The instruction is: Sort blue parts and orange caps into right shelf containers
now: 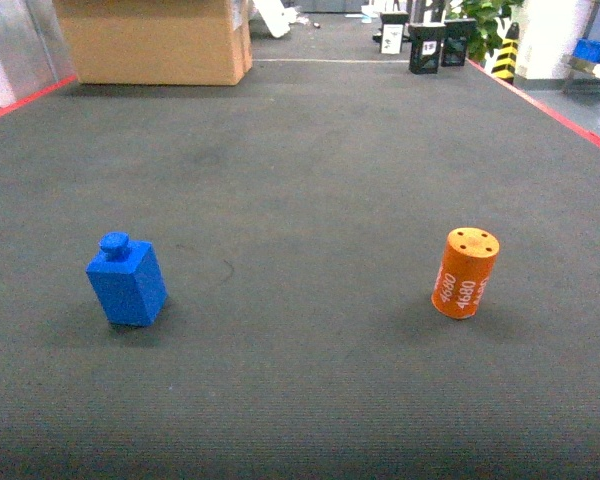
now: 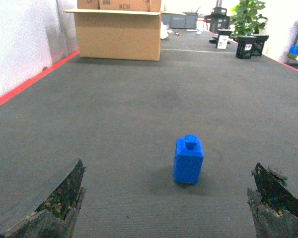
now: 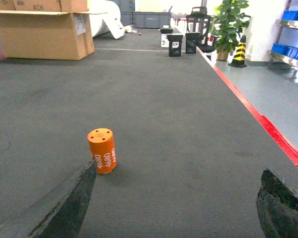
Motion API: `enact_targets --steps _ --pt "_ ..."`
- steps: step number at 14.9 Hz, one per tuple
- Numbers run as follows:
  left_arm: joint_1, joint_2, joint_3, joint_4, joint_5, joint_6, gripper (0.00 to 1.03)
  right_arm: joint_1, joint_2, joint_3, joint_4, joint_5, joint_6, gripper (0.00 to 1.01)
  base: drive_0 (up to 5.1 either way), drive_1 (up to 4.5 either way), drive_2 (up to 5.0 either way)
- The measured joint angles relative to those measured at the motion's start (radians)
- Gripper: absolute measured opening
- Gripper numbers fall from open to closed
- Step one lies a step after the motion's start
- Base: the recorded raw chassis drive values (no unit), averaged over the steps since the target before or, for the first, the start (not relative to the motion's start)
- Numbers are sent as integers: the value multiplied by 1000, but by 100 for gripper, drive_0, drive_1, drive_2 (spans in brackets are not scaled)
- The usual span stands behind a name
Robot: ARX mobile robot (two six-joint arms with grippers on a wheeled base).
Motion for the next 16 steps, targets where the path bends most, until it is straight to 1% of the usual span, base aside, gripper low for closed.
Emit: enact_targets --steps 16 --pt "0 0 0 -1 0 0 98 0 0 0 -2 0 0 98 0 0 0"
